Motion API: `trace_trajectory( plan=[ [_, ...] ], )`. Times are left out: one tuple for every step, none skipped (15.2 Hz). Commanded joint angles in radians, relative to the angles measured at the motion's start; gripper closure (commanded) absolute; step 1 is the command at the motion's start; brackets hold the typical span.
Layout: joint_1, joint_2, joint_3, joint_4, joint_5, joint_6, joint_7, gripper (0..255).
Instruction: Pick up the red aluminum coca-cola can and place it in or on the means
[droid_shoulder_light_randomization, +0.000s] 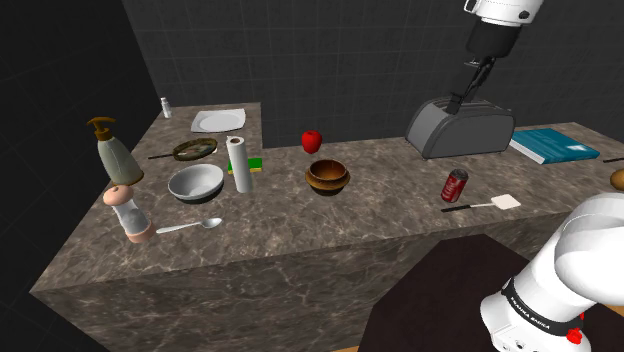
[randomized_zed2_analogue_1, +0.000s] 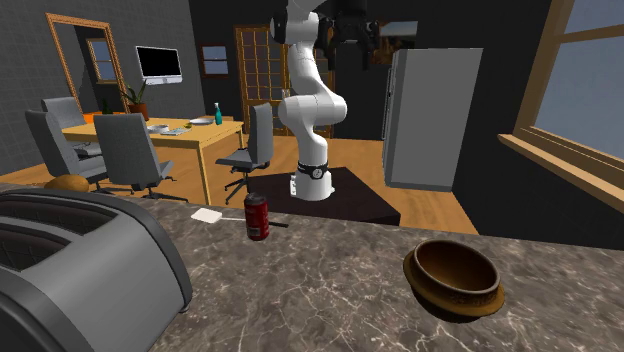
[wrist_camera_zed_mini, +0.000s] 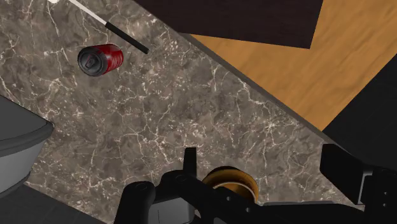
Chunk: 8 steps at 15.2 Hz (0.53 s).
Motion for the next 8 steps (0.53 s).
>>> trace_trajectory(
  plan=[
    [0.000, 0.000, 0.000, 0.000, 0.000, 0.000, 0.000, 0],
    [-0.004, -0.003, -0.014, -0.027, -0.010, 0.021, -0.017, 0],
    [-0.009, -0.005, -0.029, -0.054, -0.019, 0.042, -0.033, 0],
    [-0.014, -0.006, -0.044, -0.079, -0.029, 0.064, -0.049, 0],
    [-0.018, -0.005, -0.059, -0.104, -0.040, 0.086, -0.066, 0],
    [-0.024, -0.003, -0.074, -0.127, -0.050, 0.108, -0.082, 0],
    [-0.029, 0.000, -0.090, -0.150, -0.061, 0.131, -0.099, 0],
    [-0.035, 0.004, -0.105, -0.171, -0.071, 0.154, -0.115, 0]
  ],
)
